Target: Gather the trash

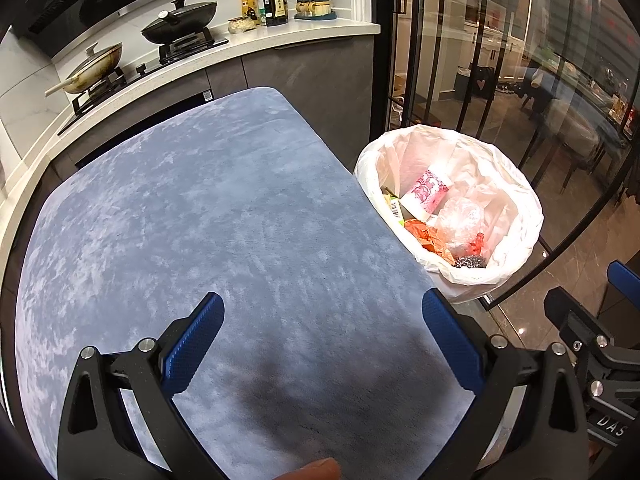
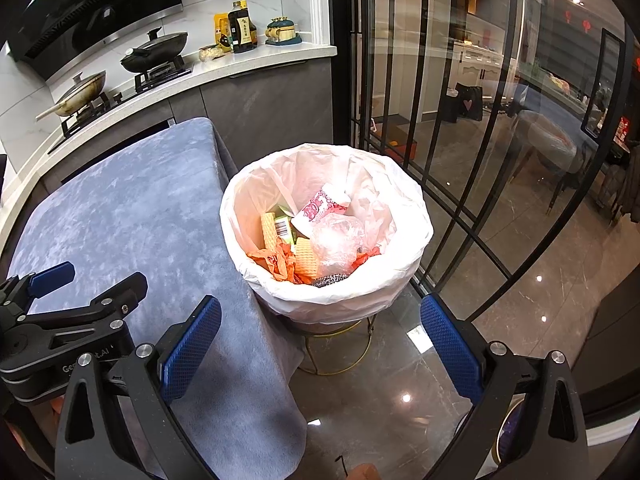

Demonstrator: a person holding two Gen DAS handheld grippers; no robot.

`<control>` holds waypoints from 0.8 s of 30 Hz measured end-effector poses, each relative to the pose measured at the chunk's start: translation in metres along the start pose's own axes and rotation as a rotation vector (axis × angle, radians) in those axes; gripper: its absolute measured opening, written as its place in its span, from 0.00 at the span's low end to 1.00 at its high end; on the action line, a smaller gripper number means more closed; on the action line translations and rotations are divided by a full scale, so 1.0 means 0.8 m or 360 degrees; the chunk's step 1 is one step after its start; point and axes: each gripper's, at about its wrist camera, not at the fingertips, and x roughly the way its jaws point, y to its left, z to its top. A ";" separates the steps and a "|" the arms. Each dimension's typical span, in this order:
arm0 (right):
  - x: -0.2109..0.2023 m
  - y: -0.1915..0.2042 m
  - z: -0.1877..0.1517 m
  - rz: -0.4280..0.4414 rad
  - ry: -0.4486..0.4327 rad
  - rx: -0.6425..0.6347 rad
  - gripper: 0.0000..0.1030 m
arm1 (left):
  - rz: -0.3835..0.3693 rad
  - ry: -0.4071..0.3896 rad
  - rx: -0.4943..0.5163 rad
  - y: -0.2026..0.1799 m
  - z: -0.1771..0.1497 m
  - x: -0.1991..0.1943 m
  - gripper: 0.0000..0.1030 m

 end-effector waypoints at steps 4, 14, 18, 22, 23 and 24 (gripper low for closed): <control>0.000 -0.001 -0.001 -0.0001 0.0001 0.0008 0.93 | -0.0002 -0.0010 0.0012 -0.002 -0.001 -0.001 0.92; 0.001 -0.007 -0.004 -0.0005 0.0012 0.0023 0.93 | 0.0012 -0.0003 0.0023 -0.006 -0.004 -0.001 0.92; 0.002 -0.008 -0.006 -0.0012 0.0017 0.0031 0.93 | 0.0015 0.0005 0.0018 -0.006 -0.005 0.001 0.92; 0.001 -0.008 -0.007 -0.0014 0.0017 0.0037 0.93 | 0.0014 0.0005 0.0021 -0.006 -0.006 0.001 0.92; 0.001 -0.009 -0.007 -0.0015 0.0016 0.0037 0.93 | 0.0015 0.0006 0.0022 -0.006 -0.005 0.001 0.92; 0.001 -0.009 -0.007 -0.0014 0.0017 0.0038 0.93 | 0.0013 0.0006 0.0021 -0.007 -0.006 0.001 0.92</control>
